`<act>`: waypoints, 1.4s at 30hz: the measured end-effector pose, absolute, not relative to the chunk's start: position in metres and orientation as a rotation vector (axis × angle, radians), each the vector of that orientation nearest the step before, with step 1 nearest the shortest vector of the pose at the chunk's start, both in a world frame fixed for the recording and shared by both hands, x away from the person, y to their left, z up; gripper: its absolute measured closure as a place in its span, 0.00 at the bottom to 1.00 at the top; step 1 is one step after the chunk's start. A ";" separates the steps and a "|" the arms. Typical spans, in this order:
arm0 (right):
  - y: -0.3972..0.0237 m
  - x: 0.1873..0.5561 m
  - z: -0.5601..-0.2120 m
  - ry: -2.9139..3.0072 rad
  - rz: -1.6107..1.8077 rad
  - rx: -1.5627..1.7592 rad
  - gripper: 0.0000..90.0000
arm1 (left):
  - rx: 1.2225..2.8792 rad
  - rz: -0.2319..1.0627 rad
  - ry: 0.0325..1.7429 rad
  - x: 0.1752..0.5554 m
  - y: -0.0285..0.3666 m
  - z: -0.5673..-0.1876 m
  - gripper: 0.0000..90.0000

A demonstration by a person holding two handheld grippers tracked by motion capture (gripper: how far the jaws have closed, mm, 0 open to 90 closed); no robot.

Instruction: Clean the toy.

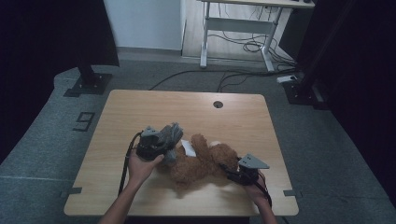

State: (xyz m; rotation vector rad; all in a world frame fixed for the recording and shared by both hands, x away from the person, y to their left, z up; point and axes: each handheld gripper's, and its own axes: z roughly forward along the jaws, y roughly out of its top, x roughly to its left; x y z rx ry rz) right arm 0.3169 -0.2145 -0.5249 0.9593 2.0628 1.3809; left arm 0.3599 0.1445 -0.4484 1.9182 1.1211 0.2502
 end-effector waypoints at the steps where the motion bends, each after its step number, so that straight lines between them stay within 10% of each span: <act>1: -0.215 0.317 -0.525 2.062 1.381 0.959 0.49 | 1.914 0.256 1.126 0.360 0.146 -0.447 0.87; 12: -0.216 0.318 -0.526 2.063 1.383 0.967 0.49 | 1.870 0.319 1.041 0.342 0.141 -0.415 0.87; 21: -0.216 0.318 -0.526 2.060 1.387 0.980 0.49 | 1.946 0.271 0.801 0.332 0.043 -0.378 0.86; 28: -0.216 0.317 -0.526 2.059 1.389 0.973 0.49 | 2.155 0.241 0.787 0.348 -0.036 -0.425 0.86; 42: -0.218 0.318 -0.527 2.072 1.394 0.962 0.50 | 2.022 0.287 0.885 0.351 0.037 -0.427 0.87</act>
